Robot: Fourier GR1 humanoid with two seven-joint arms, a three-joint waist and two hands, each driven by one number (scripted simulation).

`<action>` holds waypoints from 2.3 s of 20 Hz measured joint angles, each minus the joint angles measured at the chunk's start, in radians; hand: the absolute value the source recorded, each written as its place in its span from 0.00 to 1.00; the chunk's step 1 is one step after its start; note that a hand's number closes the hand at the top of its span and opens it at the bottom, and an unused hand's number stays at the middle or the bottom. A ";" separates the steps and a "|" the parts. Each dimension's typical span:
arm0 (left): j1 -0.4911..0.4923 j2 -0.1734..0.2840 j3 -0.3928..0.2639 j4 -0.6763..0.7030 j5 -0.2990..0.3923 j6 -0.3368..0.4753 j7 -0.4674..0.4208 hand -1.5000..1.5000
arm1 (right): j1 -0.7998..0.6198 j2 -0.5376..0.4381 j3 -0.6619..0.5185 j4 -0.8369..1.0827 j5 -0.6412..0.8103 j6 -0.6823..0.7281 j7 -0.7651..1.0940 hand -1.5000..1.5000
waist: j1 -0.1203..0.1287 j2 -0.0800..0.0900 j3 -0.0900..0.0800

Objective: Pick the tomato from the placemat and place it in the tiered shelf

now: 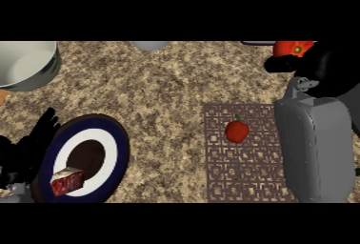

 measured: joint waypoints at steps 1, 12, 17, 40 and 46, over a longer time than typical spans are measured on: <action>0.001 0.000 0.000 -0.004 -0.001 0.002 0.007 0.50 | -0.014 0.003 0.007 -0.023 0.022 0.008 0.006 1.00 | 0.000 0.000 0.000; 0.021 0.003 0.008 -0.018 0.002 -0.013 -0.002 0.50 | -0.199 -0.017 -0.067 -0.112 0.228 0.139 -0.024 1.00 | 0.002 0.002 0.000; 0.037 -0.008 0.001 -0.038 -0.008 -0.001 -0.001 0.50 | -0.250 -0.057 -0.134 -0.099 0.308 0.231 -0.073 1.00 | -0.001 0.001 0.000; 0.022 -0.020 0.005 -0.035 -0.017 -0.008 0.006 0.50 | -0.252 -0.310 -0.441 0.047 0.318 0.347 -0.226 1.00 | 0.004 0.008 0.001; 0.027 -0.010 0.016 -0.047 -0.012 -0.023 0.011 0.50 | -0.174 -0.349 -0.506 0.077 0.243 0.270 -0.230 1.00 | 0.004 0.008 0.001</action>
